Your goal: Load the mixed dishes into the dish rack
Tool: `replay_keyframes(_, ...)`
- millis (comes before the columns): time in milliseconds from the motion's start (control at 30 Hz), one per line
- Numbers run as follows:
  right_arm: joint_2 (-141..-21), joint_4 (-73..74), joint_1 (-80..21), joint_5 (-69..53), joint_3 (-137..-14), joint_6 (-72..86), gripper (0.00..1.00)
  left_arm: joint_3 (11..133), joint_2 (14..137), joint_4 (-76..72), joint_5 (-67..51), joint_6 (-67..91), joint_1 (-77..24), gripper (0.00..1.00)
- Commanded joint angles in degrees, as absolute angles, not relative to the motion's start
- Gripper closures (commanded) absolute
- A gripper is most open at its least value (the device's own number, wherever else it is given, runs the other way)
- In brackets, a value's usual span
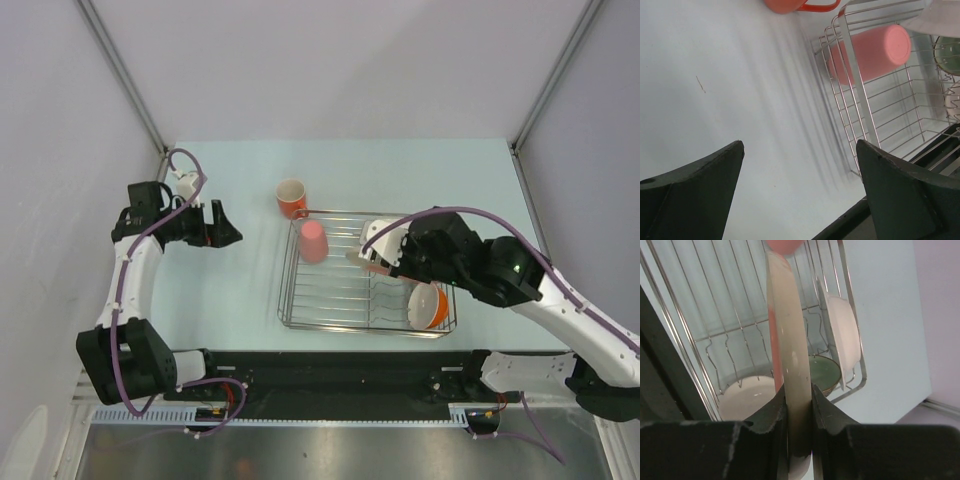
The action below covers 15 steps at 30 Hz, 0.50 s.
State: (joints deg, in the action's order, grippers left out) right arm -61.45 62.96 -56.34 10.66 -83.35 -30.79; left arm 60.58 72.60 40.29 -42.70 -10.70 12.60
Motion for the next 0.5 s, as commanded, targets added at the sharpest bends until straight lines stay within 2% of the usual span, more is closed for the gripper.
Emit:
replay_keyframes(0, -62.5, 58.2, -59.6, 20.9, -84.4, -35.5, 1.00, 61.2, 72.2, 39.5, -42.5, -9.5, 12.6, 0.00)
replay_keyframes(467, -67.1, 57.8, -63.2, 24.7, -81.5, -39.3, 1.00, 60.8, 72.8, 39.6, -42.6, -11.5, 12.7, 0.00)
